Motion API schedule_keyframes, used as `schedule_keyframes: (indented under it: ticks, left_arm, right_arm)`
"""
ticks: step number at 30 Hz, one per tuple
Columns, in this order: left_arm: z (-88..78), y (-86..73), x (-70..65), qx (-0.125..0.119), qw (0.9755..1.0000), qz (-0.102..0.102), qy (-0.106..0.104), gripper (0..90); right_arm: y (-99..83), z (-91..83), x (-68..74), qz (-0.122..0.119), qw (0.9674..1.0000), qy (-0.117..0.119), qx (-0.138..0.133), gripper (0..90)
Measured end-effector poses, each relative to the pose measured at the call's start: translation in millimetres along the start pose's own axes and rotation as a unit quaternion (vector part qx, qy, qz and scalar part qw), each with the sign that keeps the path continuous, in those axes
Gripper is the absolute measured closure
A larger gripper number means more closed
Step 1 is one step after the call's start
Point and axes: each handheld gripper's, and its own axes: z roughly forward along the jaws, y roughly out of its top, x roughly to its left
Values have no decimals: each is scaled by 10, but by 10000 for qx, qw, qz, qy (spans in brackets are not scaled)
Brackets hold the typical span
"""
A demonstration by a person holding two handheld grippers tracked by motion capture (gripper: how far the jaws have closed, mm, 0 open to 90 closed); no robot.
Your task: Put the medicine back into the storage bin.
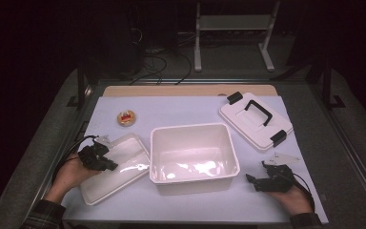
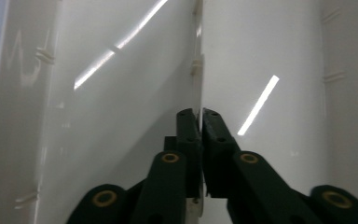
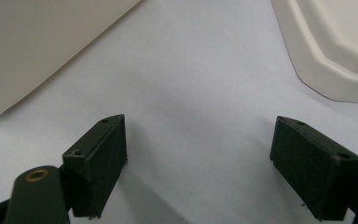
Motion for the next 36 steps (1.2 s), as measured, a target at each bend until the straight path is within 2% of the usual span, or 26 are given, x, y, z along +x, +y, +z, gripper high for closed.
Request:
schedule_keyframes:
  ticks: [5, 9, 12, 16, 20, 24, 28, 36]
  left_arm:
    - [-118, 43, 36, -184, 9997, -107, 75, 576]
    - [-199, 98, 65, -216, 9996, -129, 141, 398]
    - [-319, 188, 117, -290, 9992, -120, 244, 308]
    - [-388, 288, 179, -337, 9989, -120, 290, 213]
    - [-453, 398, 266, -416, 9984, -127, 371, 151]
    - [-475, 491, 350, -378, 9980, -217, 449, 92]
    - [-451, 650, 484, -304, 9977, -334, 512, 48]
    - [-406, 929, 682, -315, 9967, -380, 638, 41]
  right_arm:
    - [0, 0, 0, 2, 10000, -1, 2, 178]
    - [0, 0, 0, 1, 10000, 0, 1, 178]
    - [0, 0, 0, 8, 10000, 0, 3, 178]
    - [0, 0, 0, 8, 10000, 1, 2, 178]
    - [0, 0, 0, 7, 10000, 1, 4, 178]
    - [0, 0, 0, 8, 10000, 0, 4, 178]
    - [0, 0, -1, 12, 10000, 2, 5, 178]
    - [0, -1, -1, 16, 10000, 4, 1, 179]
